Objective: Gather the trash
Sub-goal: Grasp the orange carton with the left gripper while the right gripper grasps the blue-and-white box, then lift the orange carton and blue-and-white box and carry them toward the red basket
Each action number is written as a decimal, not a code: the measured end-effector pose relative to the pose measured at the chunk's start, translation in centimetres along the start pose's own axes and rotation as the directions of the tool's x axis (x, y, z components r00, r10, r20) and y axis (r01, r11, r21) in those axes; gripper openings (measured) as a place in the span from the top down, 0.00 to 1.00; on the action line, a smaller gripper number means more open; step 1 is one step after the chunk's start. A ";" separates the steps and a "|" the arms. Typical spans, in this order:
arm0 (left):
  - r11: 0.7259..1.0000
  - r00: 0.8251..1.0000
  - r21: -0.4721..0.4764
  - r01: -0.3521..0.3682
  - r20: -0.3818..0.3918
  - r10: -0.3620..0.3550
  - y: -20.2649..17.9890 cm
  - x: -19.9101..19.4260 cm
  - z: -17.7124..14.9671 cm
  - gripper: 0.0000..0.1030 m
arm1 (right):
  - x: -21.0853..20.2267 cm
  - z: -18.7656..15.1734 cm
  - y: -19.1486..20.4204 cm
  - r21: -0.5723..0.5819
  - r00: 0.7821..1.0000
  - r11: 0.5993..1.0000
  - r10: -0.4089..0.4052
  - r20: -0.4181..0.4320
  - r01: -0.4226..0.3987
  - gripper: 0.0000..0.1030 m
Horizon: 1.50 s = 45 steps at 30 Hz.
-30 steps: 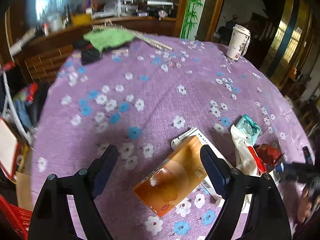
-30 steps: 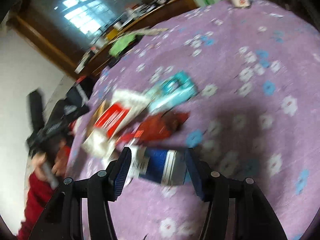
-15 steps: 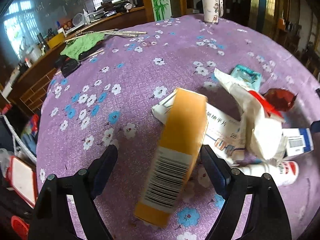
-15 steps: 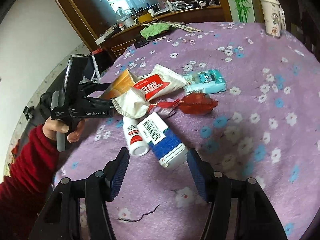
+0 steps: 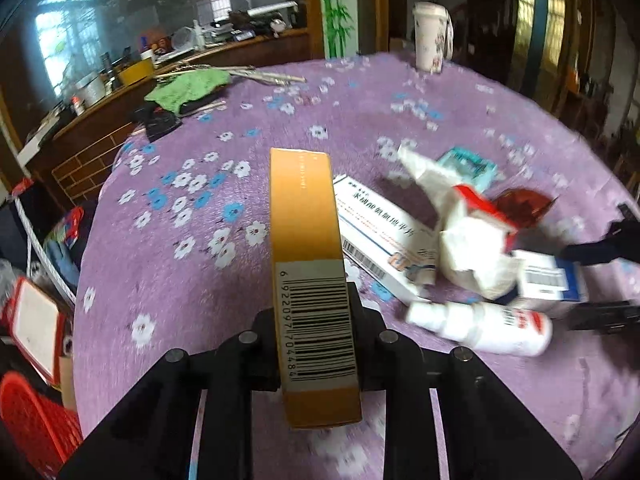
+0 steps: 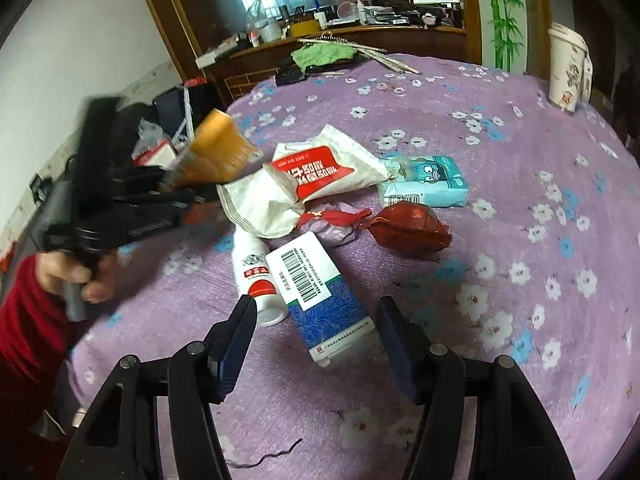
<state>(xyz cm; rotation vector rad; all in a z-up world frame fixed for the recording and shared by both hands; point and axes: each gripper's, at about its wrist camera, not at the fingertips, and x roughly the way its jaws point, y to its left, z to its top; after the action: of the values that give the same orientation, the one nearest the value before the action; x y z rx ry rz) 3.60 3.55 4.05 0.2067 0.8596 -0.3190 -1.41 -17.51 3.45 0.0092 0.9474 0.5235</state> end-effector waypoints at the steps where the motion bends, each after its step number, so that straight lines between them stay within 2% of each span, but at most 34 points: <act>1: 1.000 1.000 -0.020 0.003 0.011 -0.003 0.1 -0.8 -0.3 0.78 | 0.3 -0.1 0.1 -0.005 1.000 1.000 -0.006 -0.005 0.006 0.36; 3: 0.999 1.000 -0.042 0.004 0.018 -0.003 0.1 -2.0 -1.0 0.78 | 0.9 -0.3 0.4 -0.015 0.999 0.999 -0.034 -0.010 0.034 0.40; 4: 0.999 1.000 -0.054 0.002 0.020 0.000 0.0 -2.5 -1.4 0.78 | 1.0 -0.4 0.5 -0.020 0.999 0.999 -0.043 -0.013 0.043 0.55; 5: 0.998 1.000 -0.065 -0.001 0.028 0.003 -0.1 -3.3 -2.0 0.78 | 1.1 -0.5 0.8 -0.026 0.999 0.999 -0.046 -0.024 0.046 0.63; 6: 0.997 0.999 -0.071 -0.003 0.035 0.006 -0.2 -3.9 -2.5 0.78 | 1.1 -0.7 1.1 -0.030 0.998 0.998 -0.054 -0.027 0.053 0.64; 10: 0.994 0.998 -0.106 -0.032 0.043 0.037 -0.7 -5.1 -4.7 0.78 | 0.8 -1.6 2.6 -0.058 0.992 0.990 -0.127 -0.006 0.127 0.64; 13: 0.990 0.998 -0.140 -0.035 0.043 0.042 -0.9 -5.6 -6.0 0.78 | 0.0 -2.3 3.4 -0.028 0.986 0.986 -0.162 0.031 0.163 0.64; 16: 0.983 0.997 -0.182 -0.032 0.059 0.043 -0.7 -6.0 -6.6 0.78 | -1.2 -3.1 4.6 0.025 0.969 0.975 -0.224 0.107 0.223 0.64; 19: 0.976 0.996 -0.216 -0.017 0.078 0.034 -0.5 -6.3 -7.0 0.78 | -1.8 -3.7 5.6 0.074 0.956 0.969 -0.246 0.162 0.237 0.65; 23: 0.974 0.992 -0.224 -0.040 0.108 0.066 -0.9 -6.7 -7.2 0.78 | -2.2 -4.3 6.2 0.135 0.938 0.960 -0.269 0.221 0.243 0.65; 27: 0.970 0.988 -0.236 -0.067 0.117 0.097 -1.0 -6.5 -7.6 0.78 | -2.3 -4.1 6.0 0.161 0.934 0.957 -0.274 0.231 0.241 0.65; 34: 0.966 0.989 -0.254 -0.039 0.127 0.074 -0.8 -6.5 -7.9 0.78 | -2.4 -4.4 6.4 0.154 0.925 0.954 -0.289 0.246 0.257 0.65; 45: 0.965 0.990 -0.262 -0.022 0.131 0.058 -0.6 -6.5 -8.2 0.78 | -2.3 -4.4 5.8 0.179 0.936 0.957 -0.265 0.231 0.227 0.64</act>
<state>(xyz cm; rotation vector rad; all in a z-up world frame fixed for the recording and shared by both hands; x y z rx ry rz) -6.39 6.73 3.79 -0.0420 0.7509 -0.1777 -8.34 -14.40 3.93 0.0900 0.7217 0.2101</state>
